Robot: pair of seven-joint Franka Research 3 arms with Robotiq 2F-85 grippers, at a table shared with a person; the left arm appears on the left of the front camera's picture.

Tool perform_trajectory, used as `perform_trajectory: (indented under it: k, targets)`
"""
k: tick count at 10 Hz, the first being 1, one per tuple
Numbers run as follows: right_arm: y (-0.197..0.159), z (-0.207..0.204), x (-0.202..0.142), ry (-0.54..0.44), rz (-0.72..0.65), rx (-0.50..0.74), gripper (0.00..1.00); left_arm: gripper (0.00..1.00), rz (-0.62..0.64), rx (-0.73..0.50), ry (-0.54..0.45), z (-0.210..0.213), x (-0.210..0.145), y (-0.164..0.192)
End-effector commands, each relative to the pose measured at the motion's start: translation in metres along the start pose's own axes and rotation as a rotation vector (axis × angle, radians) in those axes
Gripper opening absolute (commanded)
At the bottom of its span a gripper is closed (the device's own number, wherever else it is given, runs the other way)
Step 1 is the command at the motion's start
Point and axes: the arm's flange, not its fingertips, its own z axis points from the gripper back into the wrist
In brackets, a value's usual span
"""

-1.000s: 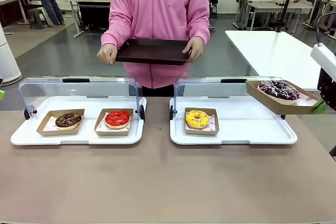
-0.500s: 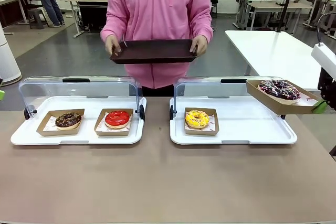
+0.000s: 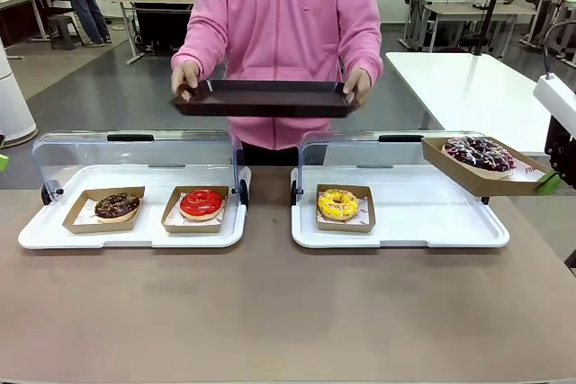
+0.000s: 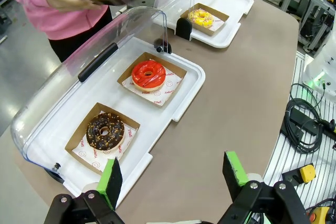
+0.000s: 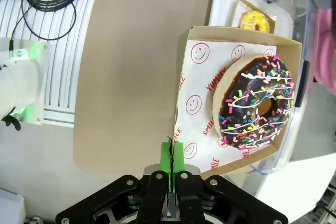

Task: Provide the desired donut to the person.
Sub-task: Place the picked Paper togo box onto the Handle tray extended by the person.

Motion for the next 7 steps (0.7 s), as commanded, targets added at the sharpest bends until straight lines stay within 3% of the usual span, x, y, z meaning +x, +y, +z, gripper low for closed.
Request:
perform_trajectory:
  k: [1,7]
  targets:
    - [0.0010,0.0003,-0.0016,0.023,-0.006,0.004,0.00,1.00,-0.016,-0.009,-0.015,0.0010,-0.0015,0.0013]
    - [0.0010,0.0003,-0.0016,0.023,-0.006,0.004,0.00,1.00,-0.016,-0.009,-0.015,0.0010,-0.0015,0.0013]
